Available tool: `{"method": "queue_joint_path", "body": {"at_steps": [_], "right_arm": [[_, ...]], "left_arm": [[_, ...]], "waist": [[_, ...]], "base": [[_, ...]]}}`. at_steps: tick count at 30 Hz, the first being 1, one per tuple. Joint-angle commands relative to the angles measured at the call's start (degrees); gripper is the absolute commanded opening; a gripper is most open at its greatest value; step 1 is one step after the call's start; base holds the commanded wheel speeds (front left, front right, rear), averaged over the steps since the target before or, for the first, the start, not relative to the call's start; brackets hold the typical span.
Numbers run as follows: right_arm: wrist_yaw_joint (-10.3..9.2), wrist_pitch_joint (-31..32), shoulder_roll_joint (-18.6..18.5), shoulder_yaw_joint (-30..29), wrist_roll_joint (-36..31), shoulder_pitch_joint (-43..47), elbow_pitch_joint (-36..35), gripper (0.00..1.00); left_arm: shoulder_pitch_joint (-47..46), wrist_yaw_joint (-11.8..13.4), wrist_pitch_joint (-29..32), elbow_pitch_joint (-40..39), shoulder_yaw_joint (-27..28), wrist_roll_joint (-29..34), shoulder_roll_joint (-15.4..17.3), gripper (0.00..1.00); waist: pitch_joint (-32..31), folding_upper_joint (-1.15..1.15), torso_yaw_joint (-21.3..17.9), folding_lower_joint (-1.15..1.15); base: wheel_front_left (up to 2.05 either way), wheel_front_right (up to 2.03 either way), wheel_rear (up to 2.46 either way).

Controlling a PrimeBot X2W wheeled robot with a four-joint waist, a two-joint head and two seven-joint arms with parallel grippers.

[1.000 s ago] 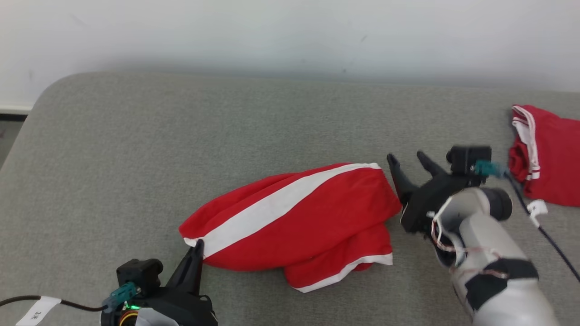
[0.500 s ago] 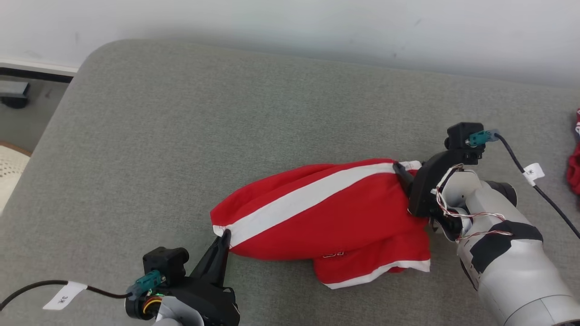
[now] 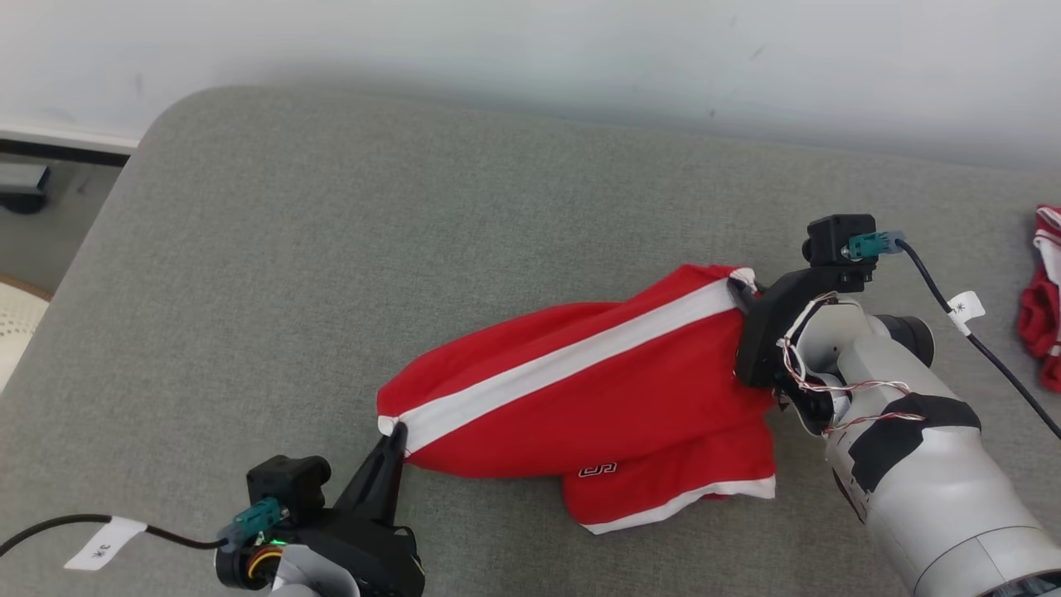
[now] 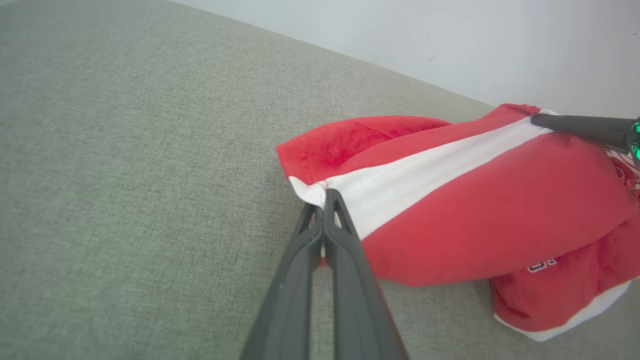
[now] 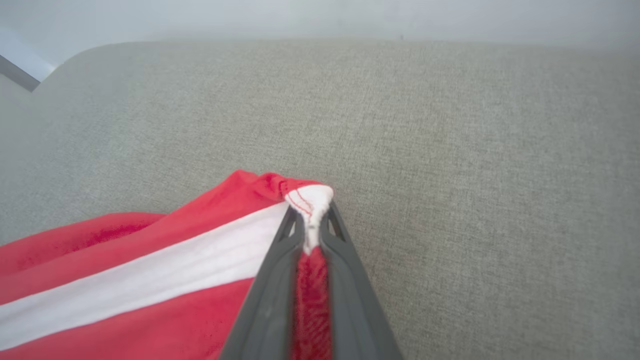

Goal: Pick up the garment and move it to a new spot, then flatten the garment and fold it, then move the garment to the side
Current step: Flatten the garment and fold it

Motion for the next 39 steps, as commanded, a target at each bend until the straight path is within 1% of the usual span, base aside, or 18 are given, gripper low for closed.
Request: {"method": "queue_joint_path", "body": {"at_steps": [1, 4, 7, 9, 11, 12, 14, 18, 21, 25, 29, 33, 34, 37, 39], "right_arm": [[-0.14, -1.3, -0.1, 0.5, 0.7, -0.3, -0.8, 0.0], [-0.14, -3.1, -0.2, 1.5, 3.2, 1.1, -2.2, 0.0], [-0.14, -2.8, -1.2, 3.3, 5.0, 2.0, -3.7, 0.0], [-0.14, -2.2, -2.0, 4.1, 6.6, 1.0, -4.6, 0.0], [-0.14, -1.7, -2.5, 4.7, 7.4, -1.3, -5.5, 0.0], [-0.14, -1.5, -2.8, 4.9, 7.9, -2.6, -5.9, 0.0], [-0.14, -0.6, -2.9, 5.1, 8.8, -5.7, -6.3, 0.0], [-0.14, 1.4, -3.0, 4.7, 9.9, -15.0, -5.5, 0.0], [-0.14, 2.4, -2.8, 2.4, 10.9, -23.4, -3.6, 0.0], [-0.14, 1.3, -3.9, 0.7, 9.0, -35.5, -0.1, 0.0], [-0.2, -2.5, -4.9, -0.8, 5.9, -46.9, 4.1, 0.0], [-0.2, -7.8, -4.9, -2.3, 3.3, -56.0, 6.3, 0.0], [-0.2, -7.8, -4.9, -2.3, 3.3, -56.0, 6.3, 0.0], [-0.21, -11.9, -3.7, -3.2, 2.8, -59.4, 6.2, 0.0], [-0.2, -13.6, -2.7, -2.5, 3.0, -58.9, 5.4, 0.0]], "left_arm": [[-0.1, 0.0, -0.4, -0.1, 0.4, -0.4, 0.6, 0.0], [-0.2, 0.3, -0.5, -0.3, 1.2, -1.0, 1.3, 0.0], [-1.7, -0.1, 0.4, -1.0, 1.3, -0.4, 2.7, 0.0], [-3.8, -0.9, 1.9, -1.7, 1.3, -0.1, 4.1, 0.0], [-7.4, -1.7, 3.6, -2.3, 1.5, 0.7, 6.1, 0.0], [-9.6, -2.3, 4.6, -2.4, 2.0, 0.2, 6.5, 0.0], [-15.2, -3.7, 6.8, -2.4, 2.7, 0.2, 8.1, 0.0], [-29.0, -5.8, 11.3, -0.8, 5.4, -2.3, 9.6, 0.0], [-40.4, -6.8, 13.8, 1.9, 7.0, -3.9, 9.1, 0.0], [-56.4, -7.6, 15.9, 7.2, 7.2, -3.3, 8.8, 0.0], [-71.0, -7.8, 14.3, 14.0, 7.8, -2.2, 7.8, 0.0], [-83.2, -7.8, 10.4, 18.8, 7.6, -1.1, 6.8, 0.0], [-83.2, -7.8, 10.4, 18.8, 7.6, -1.1, 6.8, 0.0], [-87.6, -8.0, 6.1, 21.0, 8.0, -2.4, 5.7, 0.0], [-87.2, -8.0, 3.6, 20.8, 6.5, -3.2, 4.9, 0.0]], "waist": [[-1.2, -0.01, -1.2, 0.0], [-2.3, -0.01, -2.2, 0.0], [-2.4, -0.01, -3.3, 0.0], [-1.7, -0.01, -4.0, 0.0], [-0.6, -0.01, -4.9, 0.0], [0.2, -0.01, -5.2, 0.0], [2.3, -0.01, -6.2, 0.0], [7.7, -0.01, -7.9, 0.0], [11.8, -0.01, -8.6, 0.0], [17.1, -0.01, -8.9, 0.0], [20.7, -0.01, -9.5, 0.0], [24.1, -0.01, -9.7, 0.0], [24.1, -0.01, -9.7, 0.0], [26.2, -0.01, -9.3, 0.0], [26.7, -0.01, -8.9, 0.0]], "base": [[0.0, 0.0, 0.0], [0.0, 0.0, 0.0], [0.0, 0.0, 0.0], [0.0, 0.0, 0.0], [0.0, 0.0, 0.0], [0.0, 0.0, 0.0], [0.0, 0.0, 0.0], [0.0, 0.0, 0.0], [0.0, 0.0, 0.0], [0.0, 0.0, 0.0], [0.0, 0.0, 0.0], [0.0, 0.0, 0.0], [0.0, 0.0, 0.0], [0.0, 0.0, 0.0], [0.0, 0.0, 0.0]]}}
